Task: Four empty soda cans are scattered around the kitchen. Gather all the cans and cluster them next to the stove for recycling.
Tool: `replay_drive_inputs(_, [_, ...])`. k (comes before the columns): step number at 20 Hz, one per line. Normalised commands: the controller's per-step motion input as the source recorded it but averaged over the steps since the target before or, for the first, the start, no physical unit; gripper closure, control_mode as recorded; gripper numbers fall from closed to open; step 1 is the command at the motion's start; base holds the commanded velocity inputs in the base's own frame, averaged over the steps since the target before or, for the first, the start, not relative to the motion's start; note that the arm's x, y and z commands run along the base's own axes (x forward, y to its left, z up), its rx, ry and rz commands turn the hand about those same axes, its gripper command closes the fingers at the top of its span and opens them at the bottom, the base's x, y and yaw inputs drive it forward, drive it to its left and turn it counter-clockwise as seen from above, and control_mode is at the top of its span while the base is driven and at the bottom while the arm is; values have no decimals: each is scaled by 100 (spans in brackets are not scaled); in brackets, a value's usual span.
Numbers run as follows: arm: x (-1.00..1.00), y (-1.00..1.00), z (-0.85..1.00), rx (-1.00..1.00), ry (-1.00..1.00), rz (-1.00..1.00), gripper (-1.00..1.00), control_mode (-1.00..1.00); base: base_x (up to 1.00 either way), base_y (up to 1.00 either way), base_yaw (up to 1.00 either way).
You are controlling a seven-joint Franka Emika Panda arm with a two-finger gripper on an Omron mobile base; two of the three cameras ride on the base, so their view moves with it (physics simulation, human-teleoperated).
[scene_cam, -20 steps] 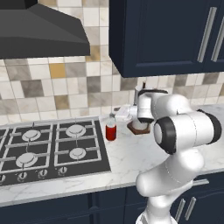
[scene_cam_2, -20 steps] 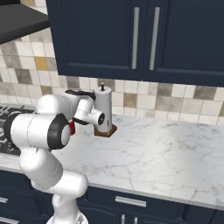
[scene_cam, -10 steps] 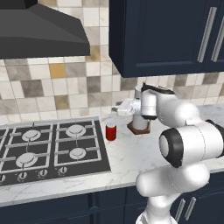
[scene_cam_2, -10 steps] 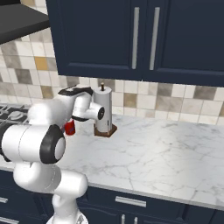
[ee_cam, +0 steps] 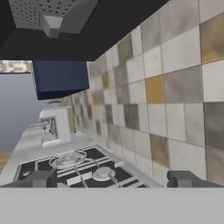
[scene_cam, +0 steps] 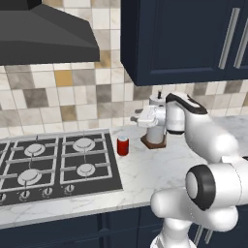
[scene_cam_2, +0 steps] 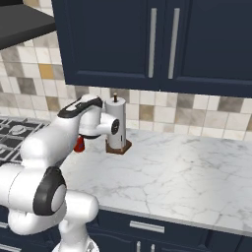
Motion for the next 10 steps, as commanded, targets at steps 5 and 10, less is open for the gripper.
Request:
replay_drive_inputs(5, [-38,-24,32,-8,0,0,-100,-100,0,0,0])
replay_drive_inputs(10, [-38,-36,30,-10,0,0,-100,-100,0,0,0])
